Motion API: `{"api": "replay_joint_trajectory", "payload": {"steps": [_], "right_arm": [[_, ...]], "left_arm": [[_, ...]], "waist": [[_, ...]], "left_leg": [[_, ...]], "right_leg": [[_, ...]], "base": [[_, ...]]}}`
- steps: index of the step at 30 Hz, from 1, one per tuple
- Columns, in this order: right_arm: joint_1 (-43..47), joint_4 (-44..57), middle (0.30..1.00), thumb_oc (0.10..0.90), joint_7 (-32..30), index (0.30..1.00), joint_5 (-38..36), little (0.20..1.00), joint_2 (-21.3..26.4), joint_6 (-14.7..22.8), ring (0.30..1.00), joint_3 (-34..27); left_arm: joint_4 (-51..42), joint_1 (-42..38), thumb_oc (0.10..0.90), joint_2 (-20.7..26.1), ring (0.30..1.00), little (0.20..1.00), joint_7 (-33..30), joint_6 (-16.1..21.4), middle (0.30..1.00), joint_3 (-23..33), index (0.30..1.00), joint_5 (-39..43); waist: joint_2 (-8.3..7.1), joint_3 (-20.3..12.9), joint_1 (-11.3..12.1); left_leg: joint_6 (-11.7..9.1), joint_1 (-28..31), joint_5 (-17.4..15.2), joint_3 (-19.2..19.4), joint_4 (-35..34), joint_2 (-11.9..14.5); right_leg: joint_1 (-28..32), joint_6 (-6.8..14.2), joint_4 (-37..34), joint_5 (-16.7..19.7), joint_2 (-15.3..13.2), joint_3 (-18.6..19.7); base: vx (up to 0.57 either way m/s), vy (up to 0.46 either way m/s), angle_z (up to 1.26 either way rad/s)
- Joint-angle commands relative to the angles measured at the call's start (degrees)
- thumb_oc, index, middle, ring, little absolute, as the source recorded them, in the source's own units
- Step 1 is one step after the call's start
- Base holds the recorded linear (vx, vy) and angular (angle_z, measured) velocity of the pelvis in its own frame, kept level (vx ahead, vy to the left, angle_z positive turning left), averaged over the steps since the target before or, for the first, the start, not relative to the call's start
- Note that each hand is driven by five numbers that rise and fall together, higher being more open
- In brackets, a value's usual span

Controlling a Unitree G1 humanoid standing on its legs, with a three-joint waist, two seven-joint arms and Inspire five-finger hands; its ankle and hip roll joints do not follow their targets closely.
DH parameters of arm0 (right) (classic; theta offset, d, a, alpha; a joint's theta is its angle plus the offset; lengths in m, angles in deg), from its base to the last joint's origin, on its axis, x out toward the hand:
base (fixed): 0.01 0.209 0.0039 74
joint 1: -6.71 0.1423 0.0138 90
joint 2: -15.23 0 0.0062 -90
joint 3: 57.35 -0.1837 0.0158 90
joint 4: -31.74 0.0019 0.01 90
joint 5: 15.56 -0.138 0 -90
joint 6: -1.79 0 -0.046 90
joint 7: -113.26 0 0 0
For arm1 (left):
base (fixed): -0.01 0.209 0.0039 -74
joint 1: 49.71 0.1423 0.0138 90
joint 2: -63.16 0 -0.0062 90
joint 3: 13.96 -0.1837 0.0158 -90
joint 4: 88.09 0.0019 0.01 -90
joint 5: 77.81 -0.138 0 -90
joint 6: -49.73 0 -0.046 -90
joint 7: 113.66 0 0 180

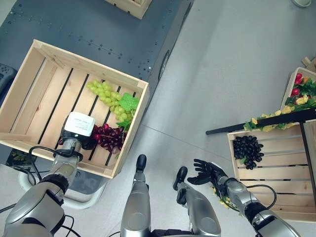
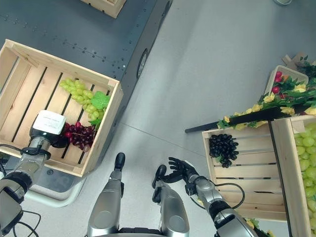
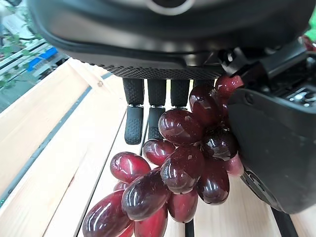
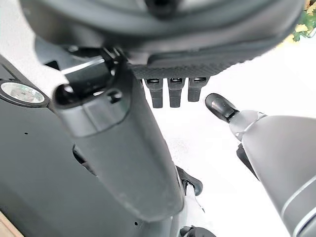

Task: Pick up the fruits from the basket on one side to the basket on the other side

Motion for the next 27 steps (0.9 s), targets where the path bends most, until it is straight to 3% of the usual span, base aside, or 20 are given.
{"api": "replay_joint_trajectory", "payload": {"steps": [1, 6, 13, 17, 22, 27], "right_arm": [[-4.82, 4.75, 0.900, 0.800, -2.17, 0.900, -0.29, 0.900, 5.48, 0.71, 0.900, -1.40], [-7.96, 5.54, 0.900, 0.800, -2.07, 0.900, 0.95, 0.900, 5.37, 0.37, 0.900, -3.66], [-10.54, 5.13, 0.900, 0.800, -2.13, 0.900, 2.19, 0.900, 4.71, 0.16, 0.900, -5.14], [-11.45, 5.30, 0.900, 0.800, -2.21, 0.900, 2.41, 0.900, 4.36, -0.03, 0.900, -5.44], [-12.14, 4.72, 0.900, 0.800, -1.76, 0.900, 2.16, 0.900, 3.53, 1.09, 0.900, -5.66], [-14.69, 8.46, 0.900, 0.800, -1.23, 0.900, -2.25, 0.900, 2.50, 5.10, 0.900, -6.80]], "left_arm": [[-1.94, -0.66, 0.400, 0.13, 0.300, 0.300, -8.80, -0.74, 0.300, 7.85, 0.300, 3.54], [-8.05, 5.77, 0.400, 1.44, 0.300, 0.300, -11.11, -0.72, 0.300, 14.93, 0.300, 2.40], [-14.67, 9.60, 0.400, 3.29, 0.300, 0.300, -10.63, -0.71, 0.300, 19.12, 0.300, 2.51], [-17.41, 10.52, 0.400, 4.22, 0.300, 0.300, -9.54, -0.68, 0.300, 20.64, 0.300, 2.51], [-18.44, 11.64, 0.400, 4.58, 0.300, 0.300, -14.16, 1.50, 0.300, 23.22, 0.300, 5.20], [-23.09, 15.29, 0.400, 4.88, 0.300, 0.300, -16.76, 3.01, 0.300, 27.44, 0.300, 6.25]], "waist": [[4.02, -3.37, -1.09], [5.66, -5.68, -0.49], [6.57, -8.20, 0.21], [6.36, -8.99, 0.43], [5.80, -9.66, 0.84], [5.54, -11.41, 1.34]], "left_leg": [[1.48, 1.29, -4.93, 3.41, 1.16, -6.42], [1.36, 3.30, -4.34, 2.42, -0.91, -6.83], [1.34, 5.11, -3.77, 1.59, -3.45, -6.89], [1.29, 5.74, -3.64, 1.38, -4.23, -6.78], [1.42, 6.54, -3.74, 1.08, -4.91, -6.62], [1.31, 8.13, -3.33, 0.28, -6.55, -6.50]], "right_leg": [[-1.30, -0.06, 2.18, -0.12, 2.79, -1.10], [1.15, 0.13, 0.03, 0.11, 2.42, -1.56], [3.09, 0.25, -1.82, 0.20, 2.40, -2.14], [3.90, 0.31, -2.89, 0.56, 2.44, -2.13], [4.46, 0.31, -3.28, 0.67, 2.62, -2.06], [6.11, 0.58, -4.78, 1.31, 2.67, -1.97]], "base": [[0.06, 0.009, -0.01], [0.05, -0.006, 0.03], [0.05, -0.014, 0.06], [0.03, -0.005, 0.02], [0.02, -0.024, -0.01], [0.03, -0.045, 0.00]]}}
